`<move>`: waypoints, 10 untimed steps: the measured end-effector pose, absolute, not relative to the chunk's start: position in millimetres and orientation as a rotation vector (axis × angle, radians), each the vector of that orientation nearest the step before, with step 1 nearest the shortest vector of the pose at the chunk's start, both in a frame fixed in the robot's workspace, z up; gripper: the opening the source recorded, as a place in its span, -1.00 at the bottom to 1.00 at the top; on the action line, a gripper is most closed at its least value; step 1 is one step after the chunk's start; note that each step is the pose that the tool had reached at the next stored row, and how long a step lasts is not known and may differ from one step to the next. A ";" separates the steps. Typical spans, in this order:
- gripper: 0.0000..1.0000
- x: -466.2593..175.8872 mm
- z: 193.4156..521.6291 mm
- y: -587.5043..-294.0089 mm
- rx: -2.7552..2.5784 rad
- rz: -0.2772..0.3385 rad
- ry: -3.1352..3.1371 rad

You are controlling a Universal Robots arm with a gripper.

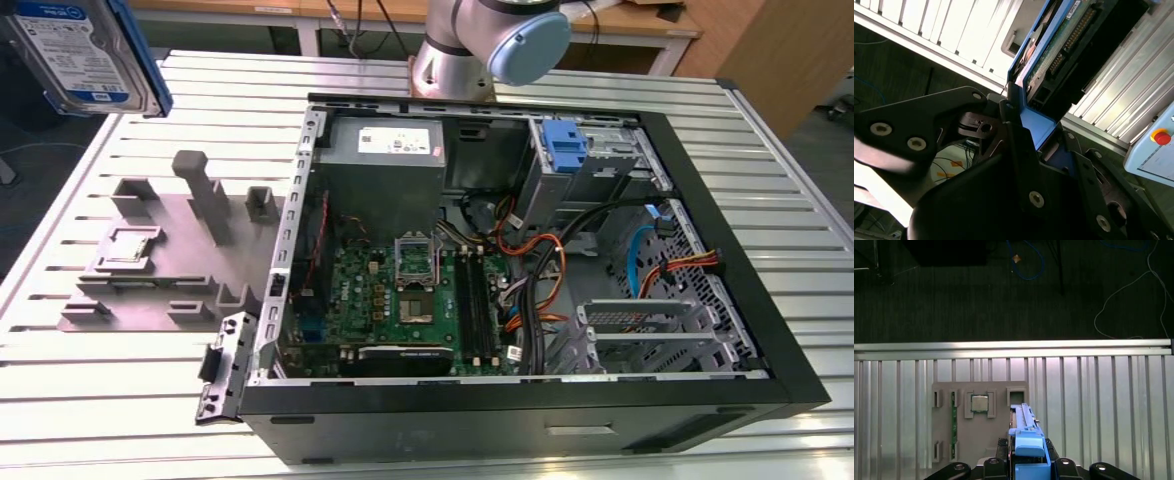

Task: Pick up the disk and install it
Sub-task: 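Pick up the disk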

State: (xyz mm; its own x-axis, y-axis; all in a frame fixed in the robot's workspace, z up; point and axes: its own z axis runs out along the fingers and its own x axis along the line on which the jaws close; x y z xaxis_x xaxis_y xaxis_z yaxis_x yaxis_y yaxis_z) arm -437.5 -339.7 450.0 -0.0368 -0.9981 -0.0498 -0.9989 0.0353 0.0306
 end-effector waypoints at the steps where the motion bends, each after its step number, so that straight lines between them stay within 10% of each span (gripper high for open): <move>1: -0.25 -437.6 450.1 -339.7 -2.170 0.088 2.250; 10: -0.25 -437.6 457.7 -339.8 -2.170 0.088 2.250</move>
